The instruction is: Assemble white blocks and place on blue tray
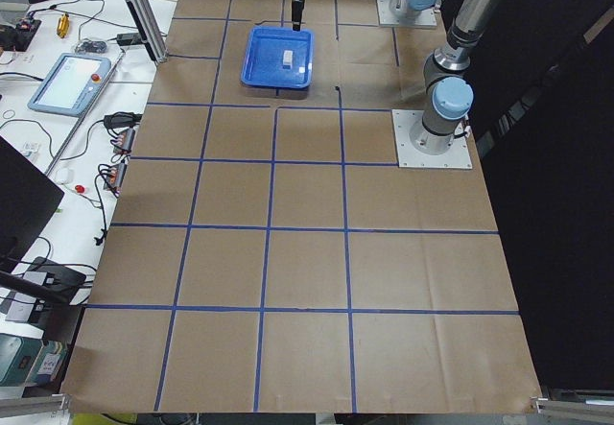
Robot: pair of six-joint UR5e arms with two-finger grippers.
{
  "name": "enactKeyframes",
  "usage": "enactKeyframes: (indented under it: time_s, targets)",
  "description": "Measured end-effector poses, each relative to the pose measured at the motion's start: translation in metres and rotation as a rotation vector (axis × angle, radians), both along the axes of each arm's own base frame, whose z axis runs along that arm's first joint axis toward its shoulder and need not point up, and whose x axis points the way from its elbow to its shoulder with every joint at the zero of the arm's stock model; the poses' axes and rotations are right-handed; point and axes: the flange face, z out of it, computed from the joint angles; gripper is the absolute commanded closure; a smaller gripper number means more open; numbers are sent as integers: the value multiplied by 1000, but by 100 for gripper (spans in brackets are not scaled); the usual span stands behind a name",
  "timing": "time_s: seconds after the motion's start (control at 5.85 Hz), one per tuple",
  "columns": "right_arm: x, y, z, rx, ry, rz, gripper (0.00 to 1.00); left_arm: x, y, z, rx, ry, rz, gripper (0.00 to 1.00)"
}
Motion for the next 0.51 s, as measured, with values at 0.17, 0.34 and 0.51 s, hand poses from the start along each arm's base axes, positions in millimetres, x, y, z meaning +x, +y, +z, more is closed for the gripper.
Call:
enactKeyframes:
  time_s: [0.17, 0.34, 0.51]
  targets:
    - [0, 0, 1, -1, -1, 0, 0, 0, 0, 0, 0, 0, 0, 1]
    - [0, 0, 1, -3, -3, -1, 0, 0, 0, 0, -2, 0, 0, 1]
    - [0, 1, 3, -5, -7, -2, 0, 0, 0, 0, -4, 0, 0, 1]
